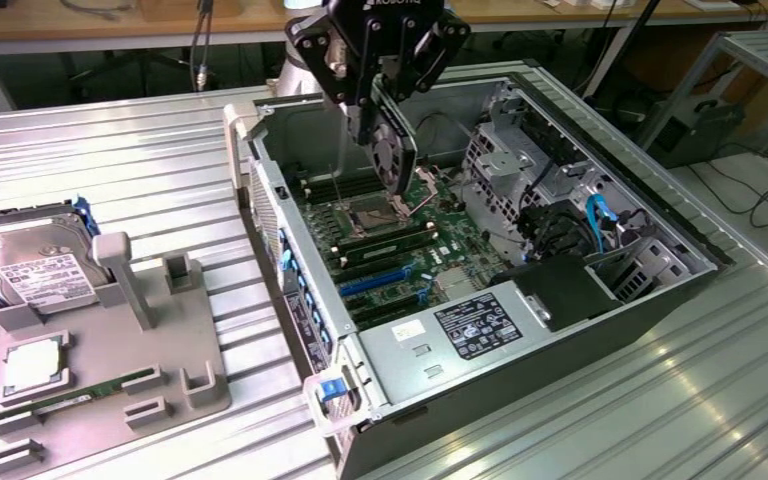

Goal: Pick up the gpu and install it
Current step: 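Pick up the gpu and move the gpu toward the slot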

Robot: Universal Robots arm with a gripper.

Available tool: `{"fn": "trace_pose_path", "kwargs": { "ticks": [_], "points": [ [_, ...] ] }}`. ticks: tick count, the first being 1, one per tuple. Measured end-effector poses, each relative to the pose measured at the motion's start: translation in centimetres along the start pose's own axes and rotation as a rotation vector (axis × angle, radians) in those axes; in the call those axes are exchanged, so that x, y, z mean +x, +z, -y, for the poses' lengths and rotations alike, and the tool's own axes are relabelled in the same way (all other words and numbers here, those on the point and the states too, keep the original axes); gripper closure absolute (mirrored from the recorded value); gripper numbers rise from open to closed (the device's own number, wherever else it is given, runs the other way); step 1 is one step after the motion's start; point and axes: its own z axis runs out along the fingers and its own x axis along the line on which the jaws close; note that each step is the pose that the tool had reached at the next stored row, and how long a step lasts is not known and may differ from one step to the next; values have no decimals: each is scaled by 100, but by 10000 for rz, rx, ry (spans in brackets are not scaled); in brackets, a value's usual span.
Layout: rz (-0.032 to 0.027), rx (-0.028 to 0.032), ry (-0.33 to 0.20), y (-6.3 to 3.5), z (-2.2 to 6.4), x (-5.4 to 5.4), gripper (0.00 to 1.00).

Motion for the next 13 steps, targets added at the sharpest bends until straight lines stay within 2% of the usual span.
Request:
{"fn": "trace_pose_path", "kwargs": {
  "ticks": [9,13],
  "points": [
    [1,-2,-47,4,-3,-97,71],
    [3,-3,-78,7,-6,-184,71]
  ]
}}
